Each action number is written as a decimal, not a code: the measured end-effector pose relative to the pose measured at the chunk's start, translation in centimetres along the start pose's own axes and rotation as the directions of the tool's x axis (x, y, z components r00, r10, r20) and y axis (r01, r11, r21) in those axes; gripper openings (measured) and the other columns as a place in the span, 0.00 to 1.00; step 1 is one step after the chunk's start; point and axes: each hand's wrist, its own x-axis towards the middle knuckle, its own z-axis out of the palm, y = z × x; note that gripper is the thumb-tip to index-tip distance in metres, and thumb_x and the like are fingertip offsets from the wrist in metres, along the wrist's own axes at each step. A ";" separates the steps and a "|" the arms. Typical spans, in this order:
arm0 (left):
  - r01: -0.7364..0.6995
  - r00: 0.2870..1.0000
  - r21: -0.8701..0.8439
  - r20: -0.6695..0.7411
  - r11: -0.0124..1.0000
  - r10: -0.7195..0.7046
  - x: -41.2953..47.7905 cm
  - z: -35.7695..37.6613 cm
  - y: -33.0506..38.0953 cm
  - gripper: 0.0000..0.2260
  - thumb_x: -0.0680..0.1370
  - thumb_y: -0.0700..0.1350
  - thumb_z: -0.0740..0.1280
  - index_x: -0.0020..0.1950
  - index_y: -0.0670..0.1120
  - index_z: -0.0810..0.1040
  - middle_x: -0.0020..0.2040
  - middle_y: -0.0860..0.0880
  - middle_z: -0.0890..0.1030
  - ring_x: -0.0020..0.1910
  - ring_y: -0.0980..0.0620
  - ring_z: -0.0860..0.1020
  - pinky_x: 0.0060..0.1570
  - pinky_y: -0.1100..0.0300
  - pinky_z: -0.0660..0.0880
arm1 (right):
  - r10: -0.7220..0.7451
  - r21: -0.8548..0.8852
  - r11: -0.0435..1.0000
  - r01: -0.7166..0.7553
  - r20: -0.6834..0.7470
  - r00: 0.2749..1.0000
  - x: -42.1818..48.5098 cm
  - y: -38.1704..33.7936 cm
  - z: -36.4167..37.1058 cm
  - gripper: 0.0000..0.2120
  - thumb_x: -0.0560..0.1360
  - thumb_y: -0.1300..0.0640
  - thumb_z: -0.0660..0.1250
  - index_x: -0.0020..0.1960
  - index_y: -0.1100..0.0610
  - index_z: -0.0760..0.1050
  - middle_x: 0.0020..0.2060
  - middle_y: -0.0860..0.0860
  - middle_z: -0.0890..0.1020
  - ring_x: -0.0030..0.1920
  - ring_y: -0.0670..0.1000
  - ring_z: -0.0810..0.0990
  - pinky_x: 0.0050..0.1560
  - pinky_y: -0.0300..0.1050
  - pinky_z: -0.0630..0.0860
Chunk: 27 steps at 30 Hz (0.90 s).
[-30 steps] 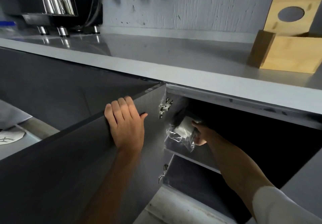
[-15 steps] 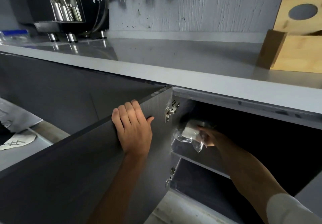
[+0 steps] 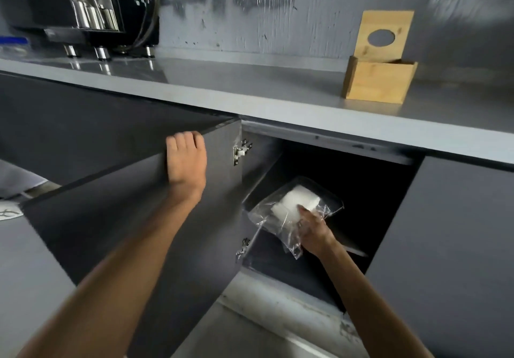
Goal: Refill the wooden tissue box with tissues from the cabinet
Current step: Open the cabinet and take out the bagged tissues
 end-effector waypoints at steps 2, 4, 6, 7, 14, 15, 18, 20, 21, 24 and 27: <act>-0.098 0.984 -0.023 0.147 0.995 0.100 0.4 -2.3 -2.7 0.19 0.76 0.47 0.66 0.65 0.42 0.70 0.58 0.42 0.78 0.56 0.43 0.78 0.57 0.53 0.70 | -0.005 0.016 1.000 0.004 0.031 0.999 -2.3 0.9 -0.9 0.30 0.67 0.48 0.77 0.59 0.65 0.71 0.41 0.55 0.83 0.37 0.53 0.82 0.44 0.48 0.79; -0.093 0.953 -0.171 0.271 0.981 0.137 1.2 -4.1 -5.4 0.19 0.78 0.50 0.63 0.67 0.43 0.71 0.64 0.41 0.76 0.62 0.41 0.76 0.59 0.52 0.70 | 0.028 0.073 0.997 -0.034 0.076 0.997 -4.1 1.7 -2.0 0.41 0.67 0.49 0.78 0.70 0.69 0.64 0.51 0.62 0.78 0.43 0.59 0.81 0.50 0.55 0.78; -0.052 0.872 -0.281 0.455 0.958 0.180 1.2 -5.5 -6.9 0.20 0.77 0.53 0.61 0.66 0.45 0.71 0.66 0.42 0.74 0.63 0.40 0.74 0.62 0.50 0.71 | 0.051 0.162 0.984 -0.072 0.129 0.990 -7.9 1.1 -1.2 0.36 0.70 0.48 0.74 0.69 0.68 0.67 0.57 0.64 0.79 0.47 0.62 0.83 0.48 0.56 0.80; -0.052 0.837 -0.340 0.498 0.939 0.227 1.0 -5.9 -7.1 0.21 0.76 0.55 0.60 0.66 0.46 0.71 0.65 0.43 0.74 0.62 0.40 0.74 0.62 0.49 0.71 | 0.047 0.198 0.977 -0.075 0.139 0.989 -9.2 0.8 -0.7 0.31 0.73 0.47 0.70 0.66 0.69 0.69 0.55 0.65 0.81 0.45 0.62 0.84 0.44 0.54 0.81; 0.062 0.807 -0.650 0.479 0.757 0.345 -3.7 -8.5 -2.3 0.16 0.78 0.53 0.56 0.59 0.44 0.66 0.54 0.43 0.76 0.44 0.46 0.75 0.38 0.56 0.71 | -0.132 0.299 0.948 0.112 0.047 0.990 -16.2 -1.4 -1.7 0.25 0.74 0.55 0.68 0.68 0.63 0.69 0.59 0.63 0.80 0.58 0.66 0.80 0.58 0.63 0.77; 0.096 0.821 -0.674 0.470 0.732 0.325 -4.4 -9.0 -1.0 0.15 0.78 0.51 0.56 0.60 0.44 0.67 0.51 0.43 0.75 0.40 0.48 0.74 0.34 0.58 0.67 | -0.137 0.305 0.944 0.125 0.017 0.990 -16.8 -1.9 -2.2 0.22 0.74 0.55 0.68 0.66 0.61 0.71 0.58 0.62 0.82 0.56 0.64 0.82 0.58 0.62 0.77; 0.207 0.854 -0.718 0.464 0.664 0.236 -5.4 -10.0 2.8 0.17 0.79 0.48 0.56 0.64 0.41 0.68 0.48 0.42 0.76 0.36 0.48 0.73 0.35 0.58 0.66 | -0.177 0.302 0.934 0.193 -0.079 0.981 -18.1 -3.3 -4.2 0.31 0.69 0.52 0.74 0.68 0.59 0.70 0.58 0.60 0.81 0.51 0.59 0.84 0.49 0.55 0.82; 0.251 0.875 -0.738 0.449 0.626 0.178 -5.5 -9.9 4.8 0.20 0.78 0.49 0.56 0.66 0.40 0.67 0.57 0.39 0.76 0.46 0.43 0.74 0.45 0.54 0.69 | -0.217 0.233 0.938 0.257 -0.186 0.958 -18.5 -4.0 -6.1 0.32 0.71 0.50 0.72 0.71 0.59 0.67 0.59 0.58 0.78 0.48 0.55 0.84 0.45 0.48 0.81; 0.283 0.879 -0.749 0.453 0.599 0.152 -5.6 -10.0 5.6 0.21 0.78 0.49 0.56 0.67 0.39 0.66 0.61 0.38 0.75 0.52 0.40 0.74 0.50 0.52 0.69 | -0.242 0.212 0.934 0.288 -0.221 0.945 -19.0 -4.3 -7.1 0.30 0.73 0.50 0.70 0.71 0.59 0.67 0.59 0.58 0.78 0.48 0.54 0.84 0.45 0.47 0.81; 0.421 0.866 -0.809 0.494 0.410 0.084 -5.7 -9.5 8.1 0.22 0.79 0.49 0.56 0.69 0.39 0.63 0.68 0.35 0.70 0.65 0.35 0.70 0.56 0.47 0.66 | -0.284 0.157 0.930 0.331 -0.263 0.922 -20.7 -4.7 -9.7 0.26 0.74 0.55 0.70 0.69 0.55 0.68 0.60 0.60 0.80 0.48 0.57 0.84 0.45 0.50 0.82; 0.507 0.858 -0.849 0.513 0.151 0.002 -6.1 -9.8 11.0 0.22 0.79 0.47 0.57 0.70 0.40 0.62 0.68 0.37 0.71 0.65 0.35 0.70 0.57 0.47 0.66 | -0.325 0.065 0.929 0.365 -0.329 0.887 -23.7 -5.2 -10.8 0.20 0.75 0.58 0.68 0.66 0.51 0.70 0.56 0.62 0.82 0.48 0.62 0.83 0.42 0.55 0.81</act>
